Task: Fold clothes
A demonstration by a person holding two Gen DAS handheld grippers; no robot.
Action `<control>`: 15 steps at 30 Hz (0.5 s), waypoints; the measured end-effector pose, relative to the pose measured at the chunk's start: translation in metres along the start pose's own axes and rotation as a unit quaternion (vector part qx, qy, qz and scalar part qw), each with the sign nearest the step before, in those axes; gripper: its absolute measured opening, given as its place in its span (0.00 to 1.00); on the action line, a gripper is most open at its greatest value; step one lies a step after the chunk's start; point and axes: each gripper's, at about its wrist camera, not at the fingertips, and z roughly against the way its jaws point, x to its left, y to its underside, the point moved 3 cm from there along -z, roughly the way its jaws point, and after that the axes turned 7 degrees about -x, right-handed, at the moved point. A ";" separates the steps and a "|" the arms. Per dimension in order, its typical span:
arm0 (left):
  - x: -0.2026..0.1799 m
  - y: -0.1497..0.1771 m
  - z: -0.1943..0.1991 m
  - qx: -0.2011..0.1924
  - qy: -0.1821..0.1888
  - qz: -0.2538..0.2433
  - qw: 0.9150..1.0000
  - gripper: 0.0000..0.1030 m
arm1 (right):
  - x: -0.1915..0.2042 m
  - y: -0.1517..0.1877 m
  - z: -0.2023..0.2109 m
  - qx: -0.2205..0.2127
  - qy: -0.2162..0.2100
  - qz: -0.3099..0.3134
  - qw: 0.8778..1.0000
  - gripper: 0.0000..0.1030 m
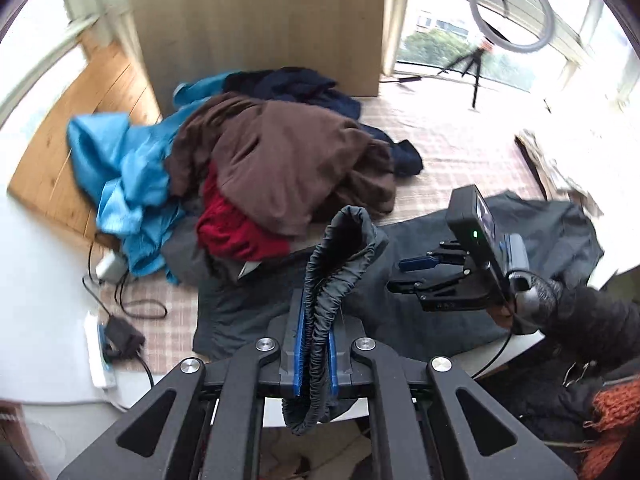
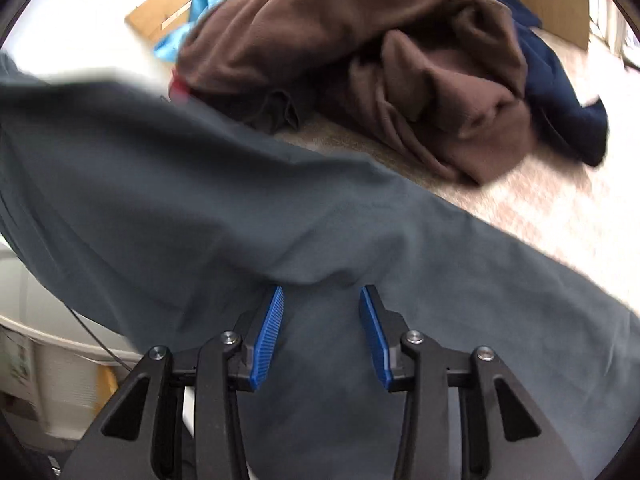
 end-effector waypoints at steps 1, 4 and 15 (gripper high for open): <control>-0.003 -0.002 -0.004 0.003 -0.003 -0.001 1.000 0.08 | 0.002 0.000 0.010 -0.009 -0.009 0.001 1.000 0.38; 0.003 -0.002 -0.016 0.009 -0.013 0.004 1.000 0.08 | 0.013 0.001 0.032 -0.023 -0.011 0.021 0.999 0.39; 0.100 0.053 -0.092 0.082 -0.039 0.052 0.994 0.08 | 0.073 -0.013 -0.016 0.015 -0.001 0.076 0.997 0.39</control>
